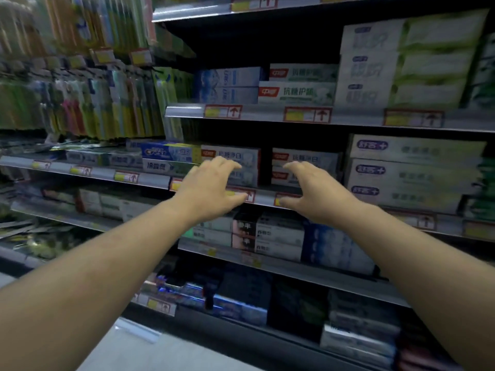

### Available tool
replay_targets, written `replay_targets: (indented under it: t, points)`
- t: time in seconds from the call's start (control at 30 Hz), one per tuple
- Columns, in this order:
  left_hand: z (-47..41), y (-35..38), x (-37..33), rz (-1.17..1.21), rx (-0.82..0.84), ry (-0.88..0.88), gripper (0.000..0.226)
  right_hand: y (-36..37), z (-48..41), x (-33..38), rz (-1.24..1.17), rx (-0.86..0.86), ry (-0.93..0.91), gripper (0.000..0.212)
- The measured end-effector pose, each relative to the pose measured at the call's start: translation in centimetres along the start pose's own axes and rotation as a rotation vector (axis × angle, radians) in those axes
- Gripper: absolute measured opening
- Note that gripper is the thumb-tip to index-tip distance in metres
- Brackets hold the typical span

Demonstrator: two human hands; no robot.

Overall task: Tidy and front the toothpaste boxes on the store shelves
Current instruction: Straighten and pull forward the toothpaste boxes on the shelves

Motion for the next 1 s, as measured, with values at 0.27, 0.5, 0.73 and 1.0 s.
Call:
replay_targets:
  t: [0.27, 0.5, 0.73, 1.0]
  points:
    - [0.2, 4.4, -1.0, 0.090, 0.020, -0.031, 0.065, 2.4, 0.8, -2.7, -0.068, 0.047, 0.077, 0.078]
    - [-2.0, 6.4, 5.0, 0.379, -0.062, -0.355, 0.053, 5.0, -2.9, -2.2, -0.321, 0.043, 0.154, 0.072]
    - [-4.5, 9.1, 12.4, 0.559, -0.163, -0.653, 0.053, 8.8, -8.9, -0.7, -0.651, 0.057, 0.251, 0.075]
    - [-6.8, 11.2, 15.3, 0.693, -0.207, -0.735, 0.033, 10.9, -12.3, 0.9, -0.759, 0.031, 0.330, 0.071]
Point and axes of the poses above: each hand's wrist, its own z-axis away from the middle knuckle, its own y-axis out of the palm, x = y × z, the point moved 3 cm from there along -z, towards the middle knuckle, and after that the axes turned 9 degrees about y, right-handed, at the moved point
